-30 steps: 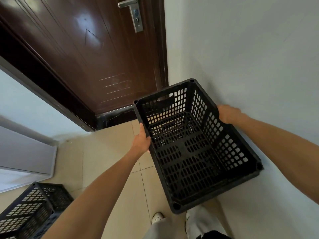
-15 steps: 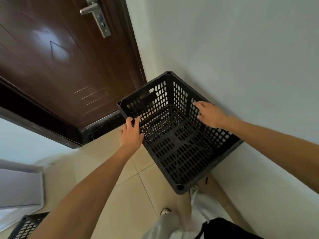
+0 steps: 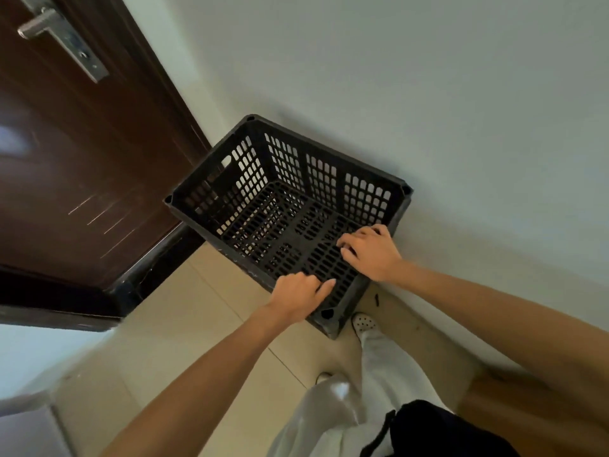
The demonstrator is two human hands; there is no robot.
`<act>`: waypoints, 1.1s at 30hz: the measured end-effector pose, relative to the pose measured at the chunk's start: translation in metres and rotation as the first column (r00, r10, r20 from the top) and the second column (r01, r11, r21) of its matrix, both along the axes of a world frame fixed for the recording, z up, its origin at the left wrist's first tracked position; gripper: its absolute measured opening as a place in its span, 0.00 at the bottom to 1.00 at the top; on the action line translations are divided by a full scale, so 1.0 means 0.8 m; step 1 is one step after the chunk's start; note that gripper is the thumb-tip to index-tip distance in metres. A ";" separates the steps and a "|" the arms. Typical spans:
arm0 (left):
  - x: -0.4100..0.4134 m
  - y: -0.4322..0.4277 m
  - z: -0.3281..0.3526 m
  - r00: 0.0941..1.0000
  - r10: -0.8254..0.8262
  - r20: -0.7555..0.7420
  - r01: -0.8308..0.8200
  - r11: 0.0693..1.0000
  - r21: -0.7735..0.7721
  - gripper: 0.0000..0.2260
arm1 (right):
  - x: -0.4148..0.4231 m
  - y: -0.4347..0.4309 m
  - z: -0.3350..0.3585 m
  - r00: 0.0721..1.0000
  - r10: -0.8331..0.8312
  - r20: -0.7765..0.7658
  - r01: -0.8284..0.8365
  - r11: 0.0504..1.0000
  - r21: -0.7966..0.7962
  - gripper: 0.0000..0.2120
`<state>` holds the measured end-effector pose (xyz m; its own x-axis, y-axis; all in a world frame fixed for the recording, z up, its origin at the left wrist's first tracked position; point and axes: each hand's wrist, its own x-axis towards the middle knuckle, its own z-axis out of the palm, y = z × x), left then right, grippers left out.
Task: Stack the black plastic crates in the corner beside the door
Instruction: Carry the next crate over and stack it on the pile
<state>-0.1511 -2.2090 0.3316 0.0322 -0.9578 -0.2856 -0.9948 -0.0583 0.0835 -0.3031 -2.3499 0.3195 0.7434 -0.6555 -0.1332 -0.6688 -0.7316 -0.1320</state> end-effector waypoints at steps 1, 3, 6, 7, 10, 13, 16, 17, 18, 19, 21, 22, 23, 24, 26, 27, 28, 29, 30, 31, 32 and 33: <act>0.002 0.002 -0.002 1.000 0.010 -0.015 -0.010 1.000 -0.001 0.27 | 0.002 0.005 -0.003 0.999 -0.029 0.023 0.029 1.000 -0.006 0.17; 0.008 0.006 -0.006 0.999 0.012 -0.034 -0.013 1.000 -0.020 0.27 | 0.003 0.010 -0.008 0.997 -0.061 0.049 0.063 0.997 -0.047 0.17; 0.013 0.009 -0.009 0.999 -0.024 -0.022 0.022 0.997 -0.076 0.24 | 0.003 0.011 -0.010 0.995 -0.072 0.064 0.078 0.992 -0.095 0.18; 0.012 0.010 -0.010 0.999 -0.034 -0.013 0.032 0.996 -0.087 0.23 | 0.003 0.011 -0.010 0.996 -0.070 0.061 0.076 0.992 -0.104 0.18; 0.006 0.012 -0.017 0.999 -0.049 0.010 0.050 0.990 -0.130 0.23 | 0.003 0.010 -0.012 0.996 -0.067 0.050 0.073 0.990 -0.119 0.17; 0.006 0.008 -0.018 0.997 -0.071 0.030 0.075 0.987 -0.139 0.21 | 0.004 0.008 -0.010 0.998 -0.055 0.035 0.059 0.991 -0.119 0.18; 0.006 0.007 -0.019 0.996 -0.081 0.032 0.085 0.987 -0.137 0.21 | 0.003 0.008 -0.010 0.999 -0.048 0.016 0.050 0.991 -0.125 0.18; 0.005 0.008 -0.019 0.997 -0.071 0.033 0.075 0.987 -0.139 0.21 | 0.003 0.009 -0.010 0.999 -0.048 0.010 0.049 0.991 -0.127 0.18; 0.005 0.007 -0.020 0.998 -0.061 0.033 0.066 0.988 -0.141 0.21 | 0.003 0.010 -0.010 0.999 -0.050 0.002 0.050 0.991 -0.126 0.18; 0.004 0.008 -0.021 0.998 -0.053 0.029 0.056 0.988 -0.142 0.21 | 0.003 0.012 -0.010 0.999 -0.051 -0.007 0.050 0.991 -0.121 0.18; 0.004 0.010 -0.025 0.999 -0.051 0.007 0.052 0.990 -0.134 0.21 | 0.003 0.013 -0.013 0.999 -0.046 -0.016 0.044 0.994 -0.104 0.18; 0.007 0.010 -0.025 0.998 -0.057 -0.003 0.056 0.991 -0.121 0.21 | 0.004 0.012 -0.013 0.999 -0.043 -0.015 0.041 0.995 -0.086 0.18; 0.011 0.008 -0.024 0.998 -0.059 -0.014 0.058 0.993 -0.103 0.21 | 0.005 0.009 -0.012 0.999 -0.039 -0.015 0.038 0.998 -0.058 0.18; 0.015 0.007 -0.022 0.998 -0.053 -0.027 0.051 0.995 -0.088 0.21 | 0.008 0.006 -0.010 0.999 -0.028 -0.019 0.028 0.999 -0.024 0.19; 0.029 0.006 -0.016 0.998 0.003 -0.062 -0.008 0.997 -0.074 0.19 | 0.020 0.002 -0.002 1.000 -0.003 -0.031 0.004 0.999 0.034 0.21; 0.039 0.006 -0.013 0.995 0.056 -0.087 -0.062 0.996 -0.068 0.18 | 0.029 0.002 0.003 1.000 -0.001 -0.029 0.002 0.998 0.064 0.21; 0.050 0.007 -0.010 0.987 0.116 -0.113 -0.124 0.990 -0.070 0.17 | 0.039 0.001 0.007 1.000 -0.004 -0.016 0.005 0.996 0.094 0.21; 0.064 0.008 -0.007 0.977 0.171 -0.130 -0.183 0.979 -0.091 0.15 | 0.050 0.002 0.010 1.000 -0.005 0.008 0.004 0.993 0.120 0.21; 0.078 0.009 -0.004 0.968 0.211 -0.137 -0.228 0.966 -0.122 0.14 | 0.062 0.003 0.012 0.999 0.002 0.036 -0.007 0.991 0.136 0.20; 0.093 0.011 -0.001 0.962 0.235 -0.137 -0.254 0.956 -0.149 0.14 | 0.074 0.006 0.016 0.998 0.010 0.056 -0.018 0.988 0.152 0.19; 0.108 0.013 0.002 0.960 0.245 -0.138 -0.267 0.949 -0.170 0.14 | 0.086 0.011 0.021 0.997 0.009 0.073 -0.022 0.984 0.178 0.19; 0.123 0.016 0.004 0.959 0.246 -0.142 -0.269 0.945 -0.187 0.14 | 0.098 0.019 0.025 0.996 0.004 0.092 -0.024 0.977 0.212 0.18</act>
